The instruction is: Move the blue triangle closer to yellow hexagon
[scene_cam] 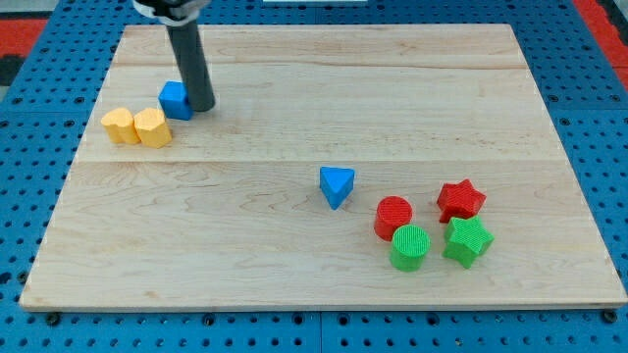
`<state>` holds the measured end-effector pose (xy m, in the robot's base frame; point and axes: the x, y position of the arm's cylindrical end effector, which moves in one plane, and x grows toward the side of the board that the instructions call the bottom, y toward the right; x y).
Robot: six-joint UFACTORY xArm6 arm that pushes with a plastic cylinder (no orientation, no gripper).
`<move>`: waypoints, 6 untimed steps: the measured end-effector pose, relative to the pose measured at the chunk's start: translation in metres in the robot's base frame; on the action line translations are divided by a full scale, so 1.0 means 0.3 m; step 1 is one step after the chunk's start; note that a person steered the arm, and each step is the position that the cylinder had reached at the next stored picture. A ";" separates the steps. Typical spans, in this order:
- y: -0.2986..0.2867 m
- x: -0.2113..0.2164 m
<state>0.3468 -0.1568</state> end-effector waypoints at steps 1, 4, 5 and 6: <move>-0.006 -0.022; 0.342 0.104; 0.719 0.299; 0.734 0.466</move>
<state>0.4866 0.0634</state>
